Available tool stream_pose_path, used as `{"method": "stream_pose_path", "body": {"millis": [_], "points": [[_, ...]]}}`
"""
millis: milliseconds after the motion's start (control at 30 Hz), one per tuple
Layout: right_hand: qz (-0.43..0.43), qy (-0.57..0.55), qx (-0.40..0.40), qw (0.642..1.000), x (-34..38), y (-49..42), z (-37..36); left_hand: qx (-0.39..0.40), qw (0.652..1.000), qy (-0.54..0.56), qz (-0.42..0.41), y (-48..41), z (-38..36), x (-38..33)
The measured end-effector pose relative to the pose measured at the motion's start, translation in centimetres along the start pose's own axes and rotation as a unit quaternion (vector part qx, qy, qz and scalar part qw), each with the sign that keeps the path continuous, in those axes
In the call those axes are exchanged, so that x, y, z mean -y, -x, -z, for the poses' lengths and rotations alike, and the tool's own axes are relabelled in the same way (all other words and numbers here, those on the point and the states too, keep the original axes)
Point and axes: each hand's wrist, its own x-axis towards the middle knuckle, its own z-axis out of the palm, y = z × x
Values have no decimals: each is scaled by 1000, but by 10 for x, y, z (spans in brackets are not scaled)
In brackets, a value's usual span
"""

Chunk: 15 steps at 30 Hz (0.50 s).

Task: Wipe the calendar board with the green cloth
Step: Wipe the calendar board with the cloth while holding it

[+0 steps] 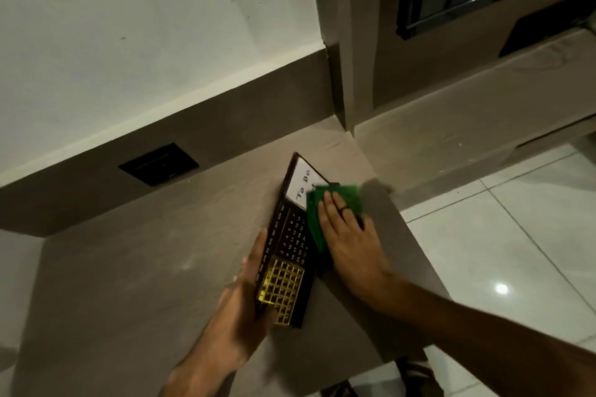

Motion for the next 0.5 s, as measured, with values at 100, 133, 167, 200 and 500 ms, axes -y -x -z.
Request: {"method": "stream_pose_path", "body": {"millis": [100,133,167,200,500], "points": [[38,48,-5,998,-21,-6,0,0,1000,18,-9,2,4,-7],[17,45,-16,999,-28,-20,8,4,1000,19,-6,3,5,-9],[-8,43,-31,999,-31,-36,15,7,1000,28,-1,3,6,-11],[-37,39,-34,998,-31,-50,21,12,999,33,17,3,7,-13],[-3,-21,-2,1000,11,16,-8,-13,999,24,-23,0,4,1]]}}
